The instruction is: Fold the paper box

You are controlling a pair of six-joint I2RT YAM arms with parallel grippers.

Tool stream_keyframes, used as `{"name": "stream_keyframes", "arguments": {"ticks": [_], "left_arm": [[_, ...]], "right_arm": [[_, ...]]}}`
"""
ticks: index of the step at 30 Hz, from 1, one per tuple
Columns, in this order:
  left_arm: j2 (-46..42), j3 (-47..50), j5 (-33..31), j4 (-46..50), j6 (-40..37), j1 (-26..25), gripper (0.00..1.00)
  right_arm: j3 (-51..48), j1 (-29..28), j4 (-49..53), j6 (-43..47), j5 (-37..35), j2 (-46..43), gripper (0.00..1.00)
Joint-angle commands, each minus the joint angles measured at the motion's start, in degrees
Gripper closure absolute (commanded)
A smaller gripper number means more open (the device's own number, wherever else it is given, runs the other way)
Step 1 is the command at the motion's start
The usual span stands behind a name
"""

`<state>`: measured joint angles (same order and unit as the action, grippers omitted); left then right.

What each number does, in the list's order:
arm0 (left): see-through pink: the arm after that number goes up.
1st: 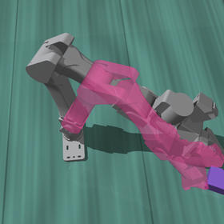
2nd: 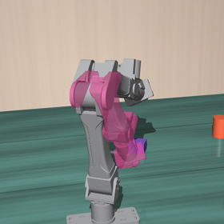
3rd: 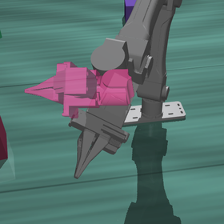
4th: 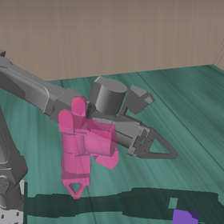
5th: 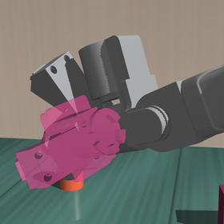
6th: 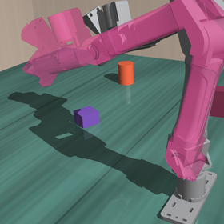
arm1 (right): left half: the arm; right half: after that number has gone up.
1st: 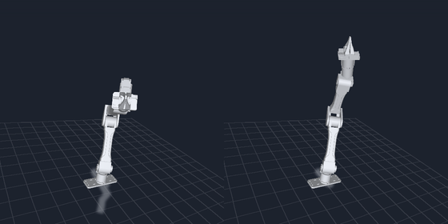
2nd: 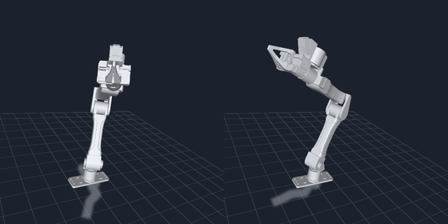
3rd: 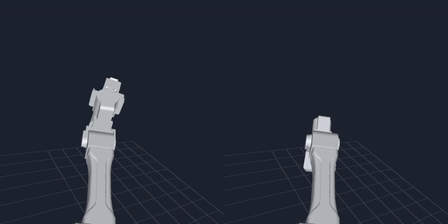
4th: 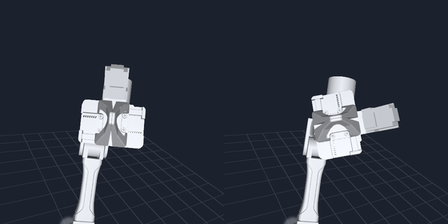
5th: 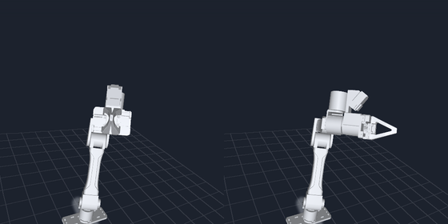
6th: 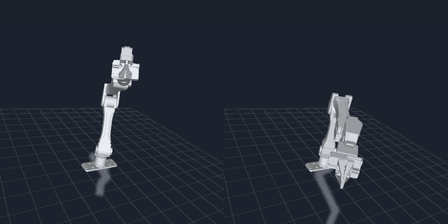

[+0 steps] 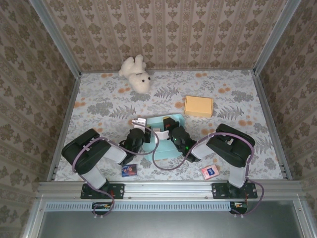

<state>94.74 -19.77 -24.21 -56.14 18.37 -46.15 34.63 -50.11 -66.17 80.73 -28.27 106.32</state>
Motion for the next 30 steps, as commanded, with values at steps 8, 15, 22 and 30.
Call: {"name": "stream_keyframes", "arguments": {"ticks": [8, 15, 22, 30], "left_arm": [[2.2, -2.6, -17.4, 3.2, 4.5, -1.0, 0.81], [-1.7, -6.8, -29.8, 27.3, 16.1, 0.3, 1.00], [-1.2, -11.3, -35.8, 42.2, 24.0, 1.2, 1.00], [1.9, -14.3, -35.7, 44.4, 23.2, 1.1, 0.98]], "right_arm": [[-1.1, -0.1, 6.5, -3.1, 2.1, -0.4, 1.00], [-1.1, 0.4, 7.1, -4.5, 1.0, -1.5, 1.00], [-0.9, 0.7, 7.6, -5.3, 0.5, -1.7, 1.00], [-0.7, 0.7, 8.3, -5.9, 0.7, -1.7, 1.00]]}}
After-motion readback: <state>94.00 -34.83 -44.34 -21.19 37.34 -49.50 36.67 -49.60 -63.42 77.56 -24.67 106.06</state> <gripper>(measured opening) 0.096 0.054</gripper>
